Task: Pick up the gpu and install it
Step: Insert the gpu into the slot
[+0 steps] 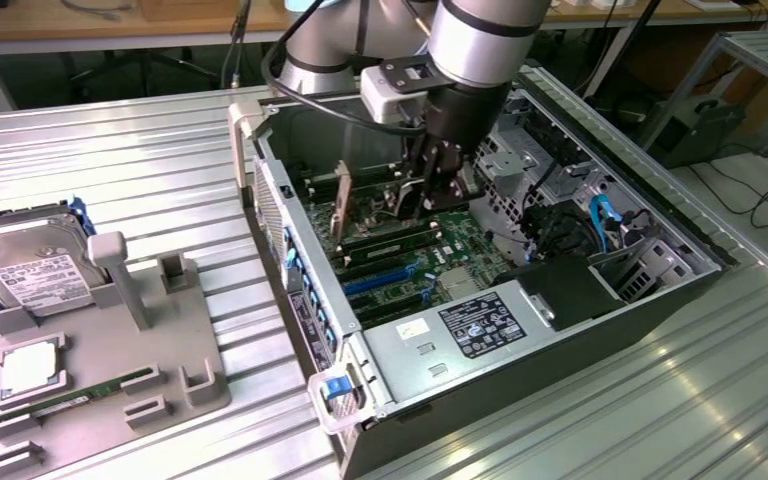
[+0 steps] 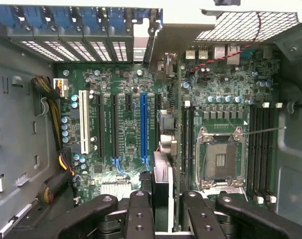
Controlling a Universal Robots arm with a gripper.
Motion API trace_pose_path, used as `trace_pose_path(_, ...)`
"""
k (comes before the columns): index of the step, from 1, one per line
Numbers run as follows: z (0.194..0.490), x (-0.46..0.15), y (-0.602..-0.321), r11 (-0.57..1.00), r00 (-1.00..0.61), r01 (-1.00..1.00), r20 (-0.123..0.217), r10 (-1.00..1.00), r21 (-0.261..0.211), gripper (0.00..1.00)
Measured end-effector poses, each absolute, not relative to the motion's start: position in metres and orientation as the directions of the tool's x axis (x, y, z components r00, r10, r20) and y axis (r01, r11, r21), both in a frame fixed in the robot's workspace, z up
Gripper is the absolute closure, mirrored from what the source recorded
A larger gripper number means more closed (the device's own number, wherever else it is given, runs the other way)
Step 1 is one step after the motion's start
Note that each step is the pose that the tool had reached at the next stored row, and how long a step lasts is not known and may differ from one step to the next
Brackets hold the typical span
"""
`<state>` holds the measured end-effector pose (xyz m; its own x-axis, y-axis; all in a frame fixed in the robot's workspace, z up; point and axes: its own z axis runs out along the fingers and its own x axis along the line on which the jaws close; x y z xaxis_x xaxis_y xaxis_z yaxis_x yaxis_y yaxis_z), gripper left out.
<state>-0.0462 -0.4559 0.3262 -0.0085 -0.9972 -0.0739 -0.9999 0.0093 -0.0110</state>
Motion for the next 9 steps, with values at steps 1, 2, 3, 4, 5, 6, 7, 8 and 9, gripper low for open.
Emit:
trace_pose_path(1, 0.325, -0.047, -0.456, 0.009, -0.009, -1.000, -0.074, -0.997, -0.011, 0.72)
trace_pose_path(2, 0.323, -0.048, -0.456, 0.009, -0.009, -1.000, -0.073, -0.997, -0.011, 0.72)
trace_pose_path(3, 0.320, -0.051, -0.456, 0.009, -0.009, -1.000, -0.074, -0.997, -0.011, 0.72)
trace_pose_path(4, 0.317, -0.052, -0.456, 0.009, -0.008, -1.000, -0.073, -0.997, -0.011, 0.72)
trace_pose_path(5, 0.316, -0.052, -0.456, 0.009, -0.008, -1.000, -0.073, -0.997, -0.011, 0.72)
trace_pose_path(6, 0.314, -0.053, -0.456, 0.009, -0.008, -1.000, -0.074, -0.997, -0.011, 0.72)
trace_pose_path(7, 0.312, -0.053, -0.456, 0.009, -0.008, -1.000, -0.074, -0.997, -0.011, 0.72)
trace_pose_path(8, 0.310, -0.053, -0.456, 0.009, -0.008, -1.000, -0.074, -0.997, -0.011, 0.72)
trace_pose_path(9, 0.308, -0.053, -0.456, 0.009, -0.008, -1.000, -0.074, -0.997, -0.011, 0.72)
